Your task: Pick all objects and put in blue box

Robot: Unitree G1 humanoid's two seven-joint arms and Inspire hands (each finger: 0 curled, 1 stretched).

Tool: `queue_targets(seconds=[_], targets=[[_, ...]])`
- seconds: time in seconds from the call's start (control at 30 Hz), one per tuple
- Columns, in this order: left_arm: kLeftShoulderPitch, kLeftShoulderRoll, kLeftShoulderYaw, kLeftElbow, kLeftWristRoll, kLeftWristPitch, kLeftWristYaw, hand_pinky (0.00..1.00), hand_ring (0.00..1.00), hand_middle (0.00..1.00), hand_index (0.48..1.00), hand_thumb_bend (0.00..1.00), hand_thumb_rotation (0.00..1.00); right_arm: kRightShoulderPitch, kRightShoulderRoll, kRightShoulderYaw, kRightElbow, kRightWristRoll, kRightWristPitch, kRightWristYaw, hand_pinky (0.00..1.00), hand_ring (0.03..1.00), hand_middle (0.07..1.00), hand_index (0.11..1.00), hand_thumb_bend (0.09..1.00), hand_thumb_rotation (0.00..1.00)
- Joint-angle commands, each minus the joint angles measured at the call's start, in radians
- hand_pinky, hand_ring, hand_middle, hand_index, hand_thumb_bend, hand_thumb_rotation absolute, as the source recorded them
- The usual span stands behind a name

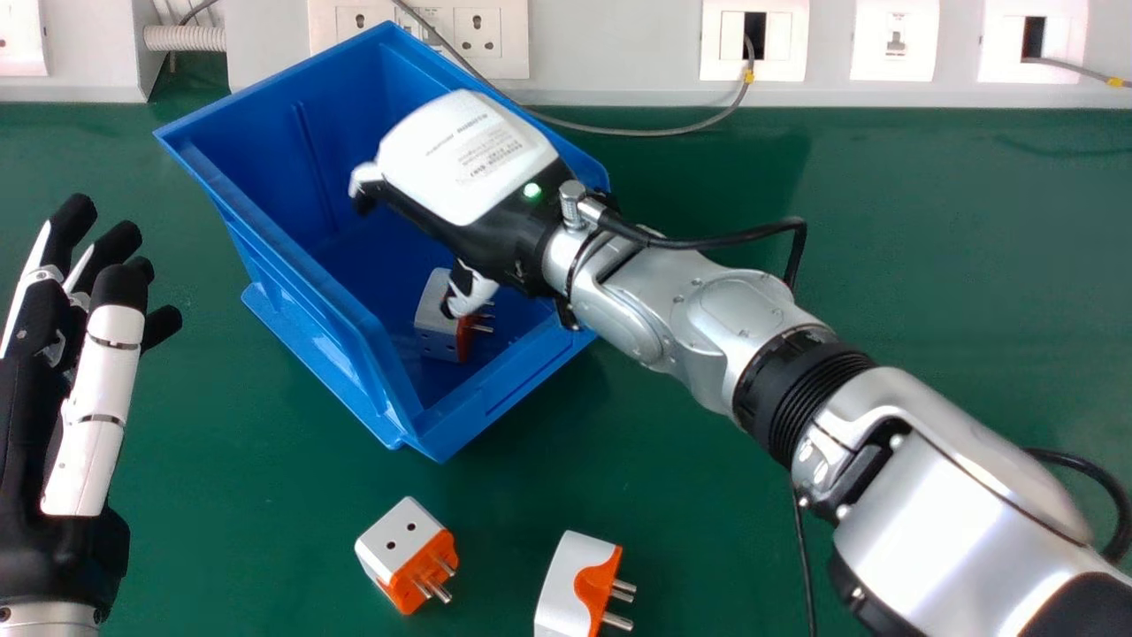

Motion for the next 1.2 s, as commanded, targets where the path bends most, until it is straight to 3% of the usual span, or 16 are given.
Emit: queue_targets(seconds=[0.0,0.2,0.43,0.5,0.53,0.57,0.7,0.87,1.0,1.17], targets=[[-0.013,0.012,0.003,-0.026,0.0,0.002,0.004,0.84,0.92,0.92,0.945,0.49,0.75,-0.029,-0.022,-0.028,-0.055,0.023,-0.015,-0.02,0.44,0.74,0.786,0.736,0.423,0.0],[-0.029,0.016,0.006,-0.008,0.003,0.001,0.0,0.85,0.92,0.93,0.953,0.49,0.75,0.035,-0.081,-0.065,-0.194,0.04,-0.026,-0.043,0.44,0.746,0.796,0.743,0.419,0.0],[-0.035,0.02,0.011,-0.003,-0.001,0.0,-0.004,0.86,0.93,0.92,0.954,0.49,0.76,0.184,-0.155,-0.123,-0.464,0.048,0.012,-0.019,0.44,0.742,0.799,0.748,0.426,0.0],[-0.035,0.022,0.014,0.002,-0.004,-0.003,-0.007,0.86,0.93,0.92,0.954,0.49,0.76,0.238,-0.185,-0.137,-0.553,0.042,0.022,-0.006,0.49,0.743,0.801,0.752,0.509,0.0],[-0.034,0.022,0.014,0.003,-0.005,-0.004,-0.009,0.86,0.93,0.92,0.954,0.49,0.76,0.263,-0.2,-0.144,-0.596,0.038,0.028,0.004,0.49,0.743,0.801,0.752,0.509,0.0],[-0.032,0.023,0.015,0.005,-0.006,-0.006,-0.011,0.87,0.93,0.93,0.955,0.49,0.76,0.29,-0.22,-0.151,-0.642,0.034,0.028,0.013,0.52,0.738,0.798,0.751,0.58,0.0],[-0.033,0.022,0.017,0.018,-0.004,-0.016,-0.016,0.87,0.93,0.92,0.953,0.5,0.76,0.387,-0.282,-0.19,-0.803,0.045,0.023,0.05,0.56,0.742,0.789,0.746,0.679,0.0],[-0.036,0.024,0.02,0.04,-0.003,-0.038,-0.028,0.86,0.91,0.91,0.942,0.5,0.76,0.527,-0.343,-0.25,-0.982,0.068,-0.002,0.071,0.57,0.743,0.781,0.742,0.696,0.0],[-0.029,0.024,0.022,0.042,-0.004,-0.05,-0.033,0.84,0.89,0.9,0.923,0.52,0.76,0.64,-0.373,-0.291,-1.098,0.08,-0.024,0.066,0.59,0.747,0.781,0.741,0.73,0.0],[-0.021,0.022,0.025,0.06,-0.01,-0.07,-0.047,0.84,0.89,0.89,0.917,0.53,0.76,0.869,-0.427,-0.368,-1.304,0.11,-0.052,0.078,0.59,0.747,0.78,0.739,0.767,0.0]])
